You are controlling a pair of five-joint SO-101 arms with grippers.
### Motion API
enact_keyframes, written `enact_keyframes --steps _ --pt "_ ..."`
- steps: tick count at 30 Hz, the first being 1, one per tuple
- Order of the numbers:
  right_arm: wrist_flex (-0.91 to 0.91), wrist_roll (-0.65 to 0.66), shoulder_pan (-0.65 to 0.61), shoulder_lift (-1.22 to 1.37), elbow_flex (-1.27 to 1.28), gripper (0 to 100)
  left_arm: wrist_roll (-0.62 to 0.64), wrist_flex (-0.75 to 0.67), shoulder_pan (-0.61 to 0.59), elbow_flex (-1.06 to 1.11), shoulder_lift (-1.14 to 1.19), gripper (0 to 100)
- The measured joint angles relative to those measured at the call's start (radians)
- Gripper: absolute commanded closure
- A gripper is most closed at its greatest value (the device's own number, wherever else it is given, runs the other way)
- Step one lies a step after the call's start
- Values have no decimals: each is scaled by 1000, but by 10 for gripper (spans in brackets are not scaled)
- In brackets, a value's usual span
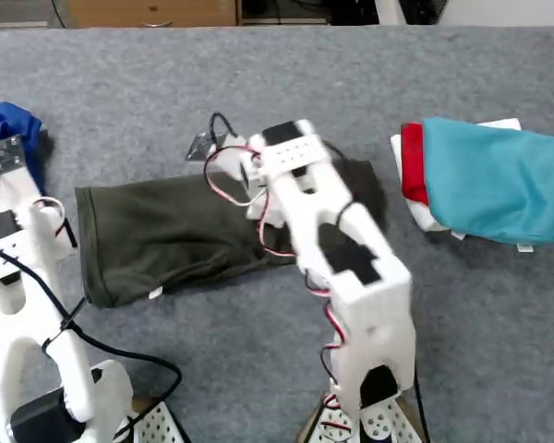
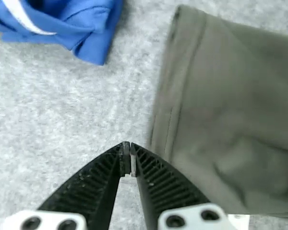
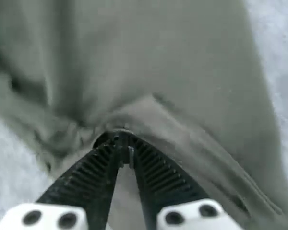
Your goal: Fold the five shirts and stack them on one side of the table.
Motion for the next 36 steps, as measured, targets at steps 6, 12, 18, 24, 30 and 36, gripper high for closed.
enact_keyframes --steps 6,12,18,24,30,36 --pt "94 -55 2 101 -198 997 -83 0 -66 -6 0 975" --pt "341 -58 29 112 -500 997 -112 0 -72 -6 0 892" --pt "453 -64 94 106 -746 997 -40 -20 -52 -40 9 881" --pt "456 -64 169 5 -700 997 26 -5 25 -101 144 827" --pt "456 5 210 -112 -537 997 54 -64 26 -196 463 827" --pt "456 43 215 -152 -493 997 57 -60 31 -381 738 833"
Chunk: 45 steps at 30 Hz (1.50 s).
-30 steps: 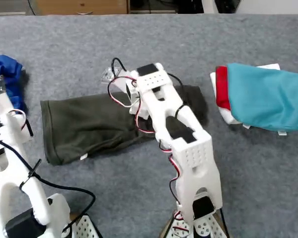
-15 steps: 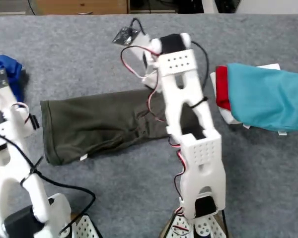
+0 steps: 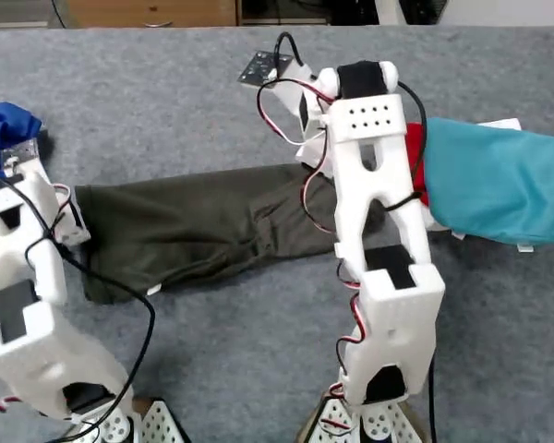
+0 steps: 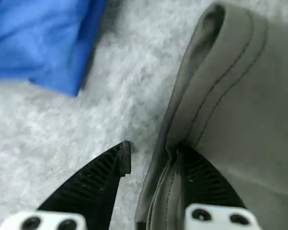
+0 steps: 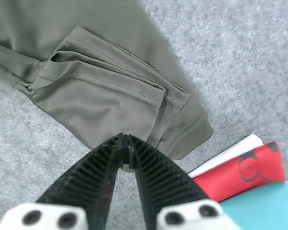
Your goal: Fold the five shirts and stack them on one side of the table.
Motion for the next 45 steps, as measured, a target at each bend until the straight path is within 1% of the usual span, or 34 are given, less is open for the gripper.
enact_keyframes --steps 3,6,10,13,17,21,27,30,38,41,45 --pt "0 2 2 -15 2 997 0 98 5 -117 86 843" --pt "0 2 2 -20 2 997 0 172 23 -212 180 891" --pt "0 2 2 -35 2 997 0 290 55 -361 288 931" --pt "0 2 2 -35 2 997 0 365 74 -465 368 985" --pt "2 2 2 -35 2 997 0 445 84 -586 454 982" --pt "2 2 2 -35 2 997 2 476 95 -655 496 982" --pt "2 2 2 -35 2 997 3 559 140 -744 471 982" --pt "2 2 2 -40 2 997 9 586 206 -769 425 982" --pt "-9 -37 2 -184 2 997 104 592 500 -787 315 982" --pt "-57 -74 25 -265 2 997 170 559 600 -810 313 982" --pt "-166 -170 100 -358 2 997 264 488 675 -861 311 982"
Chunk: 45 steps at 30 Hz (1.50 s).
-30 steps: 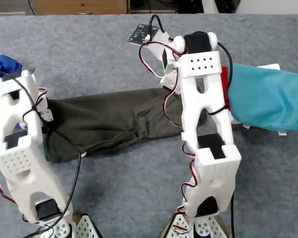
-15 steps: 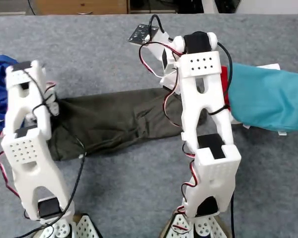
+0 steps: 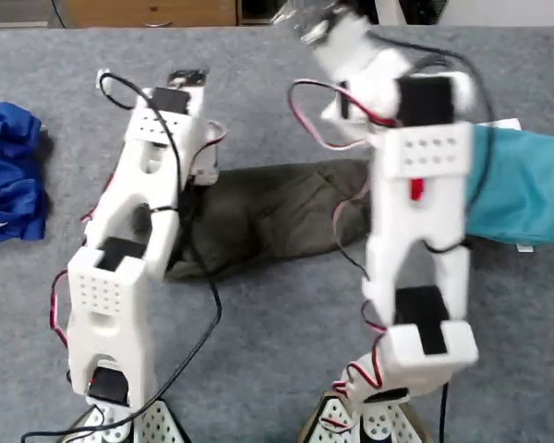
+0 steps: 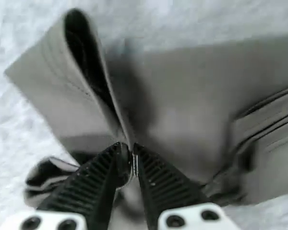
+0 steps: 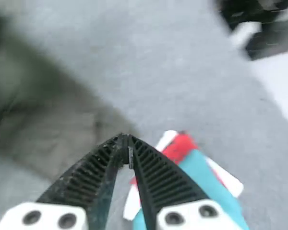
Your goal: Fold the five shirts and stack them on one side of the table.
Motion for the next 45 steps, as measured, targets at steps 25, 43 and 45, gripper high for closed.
enact_keyframes --steps 25,43,45 --pt "-404 -204 483 -64 6 996 272 -178 496 -242 2 982" --pt "-354 -58 304 -64 144 968 362 81 275 -658 -86 985" --pt "-336 -18 213 -64 206 968 331 153 163 -727 -109 982"
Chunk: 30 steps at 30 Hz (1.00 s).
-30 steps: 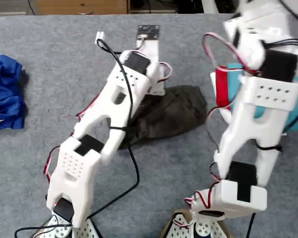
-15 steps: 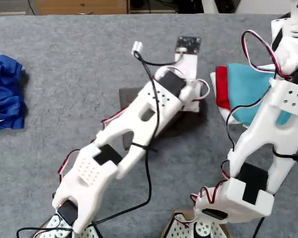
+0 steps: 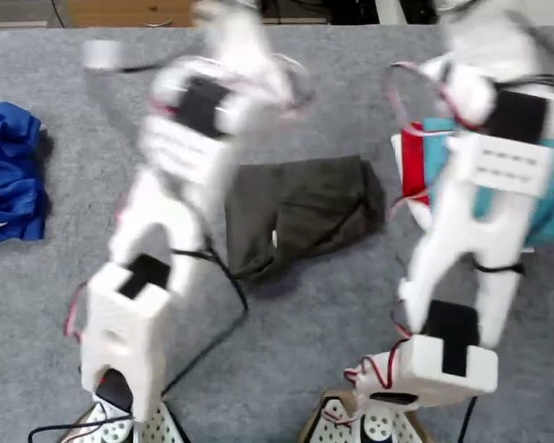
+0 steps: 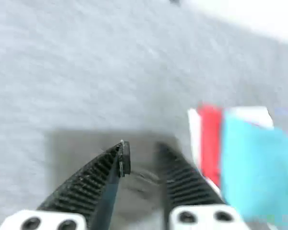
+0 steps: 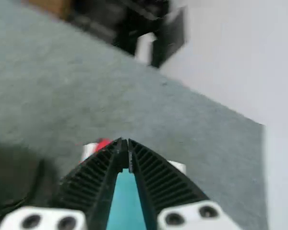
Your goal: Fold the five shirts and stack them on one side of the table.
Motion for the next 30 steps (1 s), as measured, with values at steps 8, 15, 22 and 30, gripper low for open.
enact_keyframes --steps 8,15,22,30 --pt "-12 54 -456 141 238 968 -187 48 -341 126 -71 981" --pt "-32 57 -540 411 210 981 -305 43 -529 646 -399 981" --pt "135 57 -477 502 86 995 -371 -342 -583 1450 -761 981" --pt "262 130 -410 516 78 996 -334 -715 -586 2019 -873 981"
